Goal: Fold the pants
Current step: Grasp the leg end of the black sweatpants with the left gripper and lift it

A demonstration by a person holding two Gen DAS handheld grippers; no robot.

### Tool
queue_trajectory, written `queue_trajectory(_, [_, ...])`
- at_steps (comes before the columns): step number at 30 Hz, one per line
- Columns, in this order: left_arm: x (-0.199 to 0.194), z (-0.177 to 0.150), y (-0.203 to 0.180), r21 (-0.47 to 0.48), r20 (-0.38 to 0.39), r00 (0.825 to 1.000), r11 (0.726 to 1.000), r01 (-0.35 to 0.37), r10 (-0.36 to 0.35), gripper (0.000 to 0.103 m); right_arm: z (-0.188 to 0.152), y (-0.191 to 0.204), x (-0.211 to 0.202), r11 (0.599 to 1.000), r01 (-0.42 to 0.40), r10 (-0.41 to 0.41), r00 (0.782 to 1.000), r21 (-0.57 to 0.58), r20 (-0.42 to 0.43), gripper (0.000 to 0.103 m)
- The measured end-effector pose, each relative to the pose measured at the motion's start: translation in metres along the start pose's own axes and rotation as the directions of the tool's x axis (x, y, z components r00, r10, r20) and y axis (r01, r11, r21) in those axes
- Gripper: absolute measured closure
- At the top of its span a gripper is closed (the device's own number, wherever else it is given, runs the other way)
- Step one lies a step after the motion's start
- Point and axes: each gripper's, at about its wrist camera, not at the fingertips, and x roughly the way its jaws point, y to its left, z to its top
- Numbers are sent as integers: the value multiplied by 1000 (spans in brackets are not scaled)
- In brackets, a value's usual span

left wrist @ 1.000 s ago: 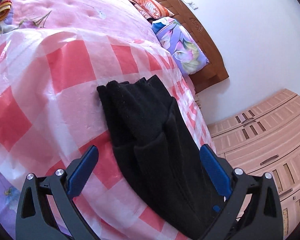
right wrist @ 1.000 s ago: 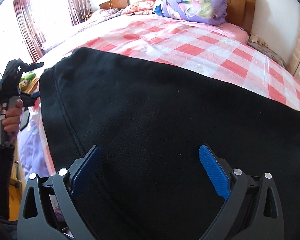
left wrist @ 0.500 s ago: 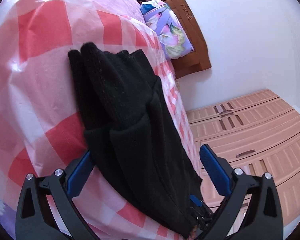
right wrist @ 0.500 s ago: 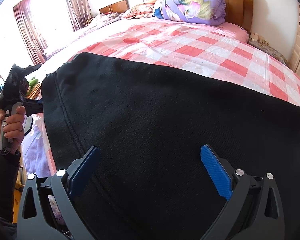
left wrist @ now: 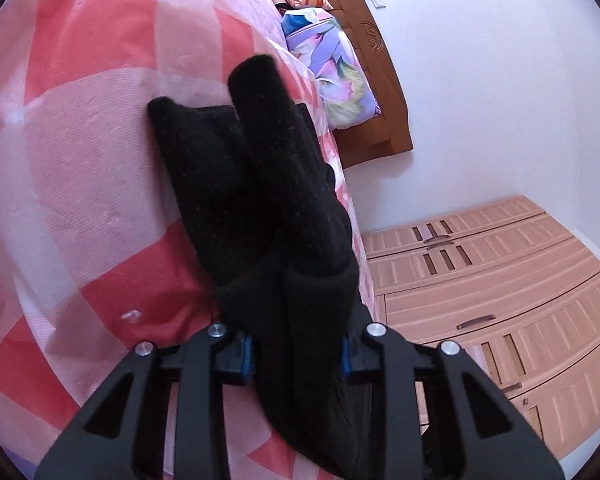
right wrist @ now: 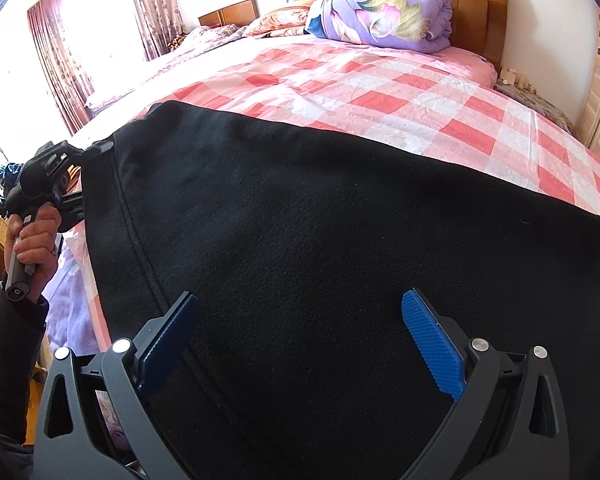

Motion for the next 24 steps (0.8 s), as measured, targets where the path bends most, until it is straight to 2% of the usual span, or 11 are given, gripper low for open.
queue_trajectory(1, [1, 0, 5, -21, -3, 1000, 1000, 19, -19, 74, 0, 0, 0, 1000, 0, 0, 1000, 0, 0, 5])
queue_trajectory(5, [-2, 4, 15, -105, 8, 994, 989, 108, -108, 62, -1, -1, -1, 1000, -8, 8, 1000, 4, 6, 5])
queue_trajectory(8, [-8, 5, 13, -81, 39, 995, 993, 90, -88, 78, -1, -4, -1, 1000, -19, 19, 1000, 15, 10, 5])
queue_trajectory(9, [-10, 4, 15, -88, 50, 994, 991, 97, -93, 80, -1, -4, -1, 1000, -20, 20, 1000, 19, 10, 5])
queue_trajectory(12, [-14, 5, 18, -109, 78, 992, 988, 109, -100, 80, 0, -4, 0, 1000, -12, 12, 1000, 24, 6, 5])
queue_trajectory(17, [-15, 6, 8, -92, 88, 993, 992, 84, -76, 80, -1, 7, 5, 997, 61, -62, 998, -38, -18, 5])
queue_trajectory(18, [-14, 6, 5, -89, 89, 994, 993, 72, -64, 80, -1, 8, 4, 997, 64, -65, 998, -42, -16, 5])
queue_trajectory(20, [-16, 3, -11, -49, 93, 996, 999, 4, 1, 80, -3, 1, -7, 1000, 28, -27, 999, -9, 32, 5])
queue_trajectory(22, [-19, -7, -48, 68, 127, 987, 992, -106, 97, 80, -10, -17, -40, 997, -10, -4, 984, 80, 178, 5])
queue_trajectory(23, [-19, -15, -71, 149, 150, 978, 975, -167, 145, 80, -14, -28, -56, 992, -28, -2, 973, 126, 230, 5])
queue_trajectory(24, [-17, -25, -99, 246, 181, 964, 940, -236, 195, 80, -19, -42, -74, 983, -30, -20, 961, 179, 276, 5])
